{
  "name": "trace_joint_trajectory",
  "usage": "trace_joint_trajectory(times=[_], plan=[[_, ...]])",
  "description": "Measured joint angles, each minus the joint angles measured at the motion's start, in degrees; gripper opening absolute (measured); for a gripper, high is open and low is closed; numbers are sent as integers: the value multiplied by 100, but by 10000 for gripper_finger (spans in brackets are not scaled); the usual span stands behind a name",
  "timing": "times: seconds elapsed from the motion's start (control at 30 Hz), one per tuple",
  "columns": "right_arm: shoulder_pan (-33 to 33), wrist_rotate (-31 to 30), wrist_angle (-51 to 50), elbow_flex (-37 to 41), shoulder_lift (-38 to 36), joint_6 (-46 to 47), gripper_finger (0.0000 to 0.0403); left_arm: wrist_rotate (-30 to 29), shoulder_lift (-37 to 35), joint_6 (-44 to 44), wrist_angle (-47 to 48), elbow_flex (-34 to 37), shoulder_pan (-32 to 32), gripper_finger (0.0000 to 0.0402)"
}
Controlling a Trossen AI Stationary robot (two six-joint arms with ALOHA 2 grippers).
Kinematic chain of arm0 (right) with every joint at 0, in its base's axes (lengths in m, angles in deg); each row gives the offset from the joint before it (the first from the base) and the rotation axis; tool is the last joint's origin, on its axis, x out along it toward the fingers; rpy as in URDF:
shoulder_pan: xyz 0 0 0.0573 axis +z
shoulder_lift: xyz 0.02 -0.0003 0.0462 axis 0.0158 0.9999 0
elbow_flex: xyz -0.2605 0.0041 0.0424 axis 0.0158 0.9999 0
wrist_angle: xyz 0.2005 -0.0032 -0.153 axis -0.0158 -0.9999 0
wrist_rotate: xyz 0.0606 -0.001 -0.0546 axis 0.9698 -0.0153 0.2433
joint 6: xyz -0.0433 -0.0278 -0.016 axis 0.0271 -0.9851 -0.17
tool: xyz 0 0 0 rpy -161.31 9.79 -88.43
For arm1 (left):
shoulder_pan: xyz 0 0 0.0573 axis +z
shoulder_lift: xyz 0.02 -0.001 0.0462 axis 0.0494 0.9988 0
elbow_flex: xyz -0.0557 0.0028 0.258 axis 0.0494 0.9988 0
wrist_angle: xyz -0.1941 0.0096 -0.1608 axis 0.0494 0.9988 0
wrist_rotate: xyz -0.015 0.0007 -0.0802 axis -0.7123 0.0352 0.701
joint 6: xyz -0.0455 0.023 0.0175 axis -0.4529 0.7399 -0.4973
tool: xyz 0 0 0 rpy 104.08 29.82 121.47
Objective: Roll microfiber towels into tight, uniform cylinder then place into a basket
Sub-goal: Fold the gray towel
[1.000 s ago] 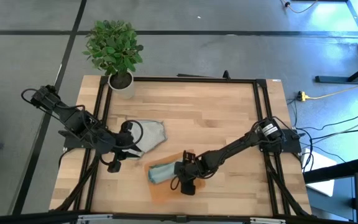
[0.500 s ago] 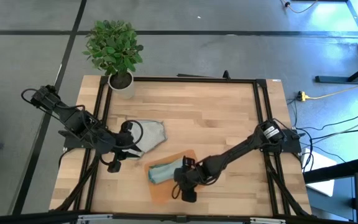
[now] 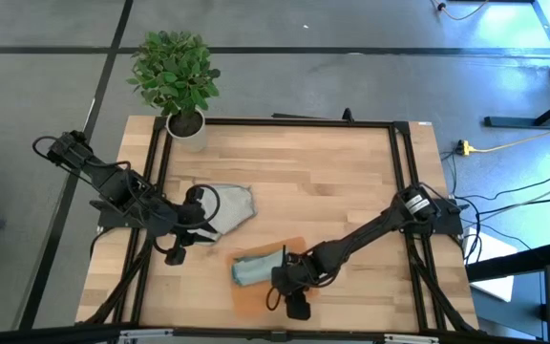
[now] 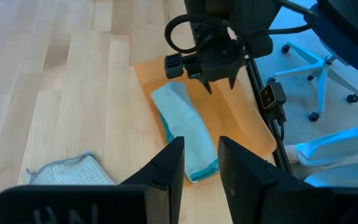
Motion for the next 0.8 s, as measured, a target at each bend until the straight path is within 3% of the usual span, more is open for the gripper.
trace_joint_trajectory(times=[0.43,0.67,0.8], plan=[[166,840,866,2,0,186,201,34,0,43,6,0,0,89],[205,835,957,2,0,172,201,34,0,39,26,0,0,89],[192,511,881,2,-83,103,201,34,0,36,31,0,0,89]])
